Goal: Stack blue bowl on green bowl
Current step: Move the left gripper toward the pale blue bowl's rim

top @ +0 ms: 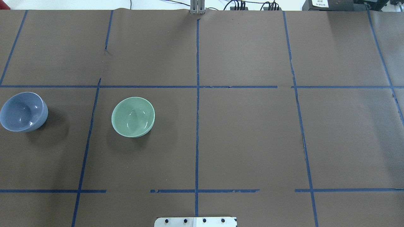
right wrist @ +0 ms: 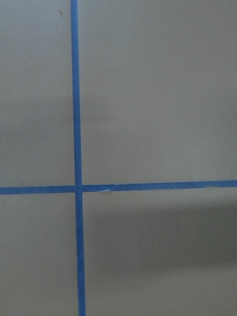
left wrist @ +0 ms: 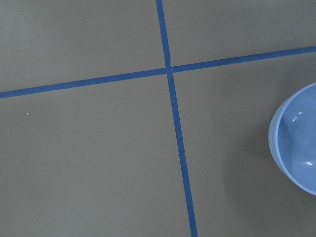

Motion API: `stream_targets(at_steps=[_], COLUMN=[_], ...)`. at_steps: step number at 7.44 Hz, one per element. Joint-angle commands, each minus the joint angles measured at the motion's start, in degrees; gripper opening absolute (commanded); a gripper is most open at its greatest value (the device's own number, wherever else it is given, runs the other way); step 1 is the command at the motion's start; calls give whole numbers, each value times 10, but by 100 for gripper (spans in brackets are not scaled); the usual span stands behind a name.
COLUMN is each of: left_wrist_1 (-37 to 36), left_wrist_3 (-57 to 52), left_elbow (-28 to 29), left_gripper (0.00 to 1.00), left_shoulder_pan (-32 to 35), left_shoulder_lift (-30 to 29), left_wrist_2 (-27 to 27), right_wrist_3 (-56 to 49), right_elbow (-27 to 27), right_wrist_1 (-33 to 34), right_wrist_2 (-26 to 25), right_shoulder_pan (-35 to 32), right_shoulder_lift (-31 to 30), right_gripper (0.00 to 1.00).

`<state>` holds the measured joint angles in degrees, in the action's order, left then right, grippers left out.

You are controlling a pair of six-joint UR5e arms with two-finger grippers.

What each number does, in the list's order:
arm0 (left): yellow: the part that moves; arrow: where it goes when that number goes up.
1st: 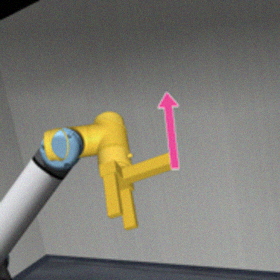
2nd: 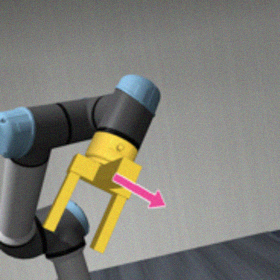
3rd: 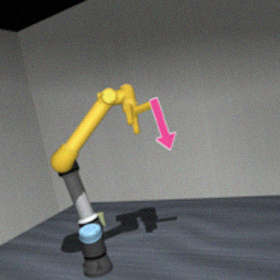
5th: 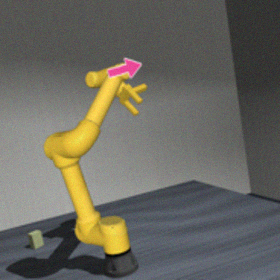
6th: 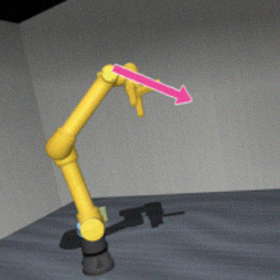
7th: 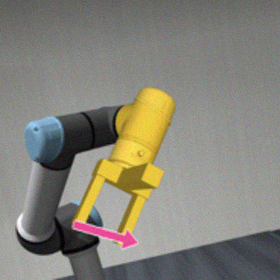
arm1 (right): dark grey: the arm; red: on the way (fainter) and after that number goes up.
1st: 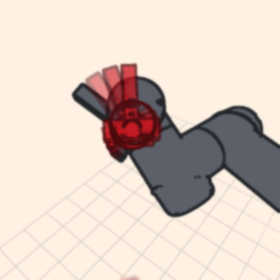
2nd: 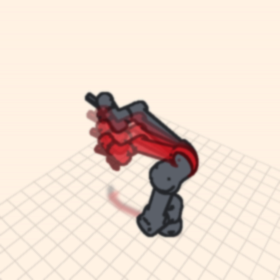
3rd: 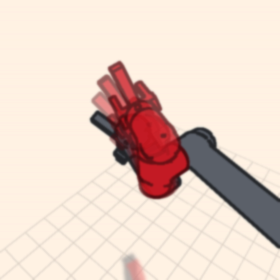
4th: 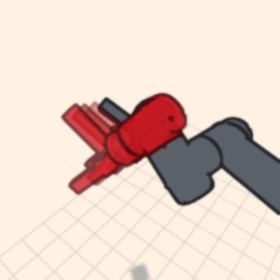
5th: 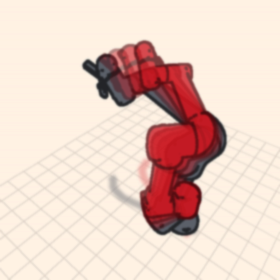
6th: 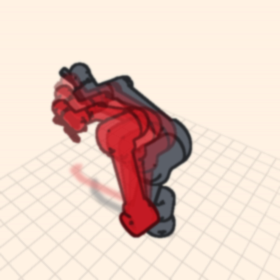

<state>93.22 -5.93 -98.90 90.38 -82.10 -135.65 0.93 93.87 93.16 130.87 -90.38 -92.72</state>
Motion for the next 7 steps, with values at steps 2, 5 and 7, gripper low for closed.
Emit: stream_targets(at_steps=[2,5,7], left_wrist_1=[90,191,246], left_wrist_3=[28,277,392], left_elbow=[33,34,45], left_gripper=[100,100,100], left_shoulder_pan=[-40,-169,-228], left_shoulder_lift=[-1,-8,-9], left_wrist_2=[0,6,12], right_wrist_3=[0,0,0], right_elbow=[0,0,0], right_wrist_1=[0,0,0], right_wrist_2=[0,0,0], right_shoulder_pan=[0,-1,0], right_shoulder_lift=[1,0,0], right_gripper=[100,100,100])
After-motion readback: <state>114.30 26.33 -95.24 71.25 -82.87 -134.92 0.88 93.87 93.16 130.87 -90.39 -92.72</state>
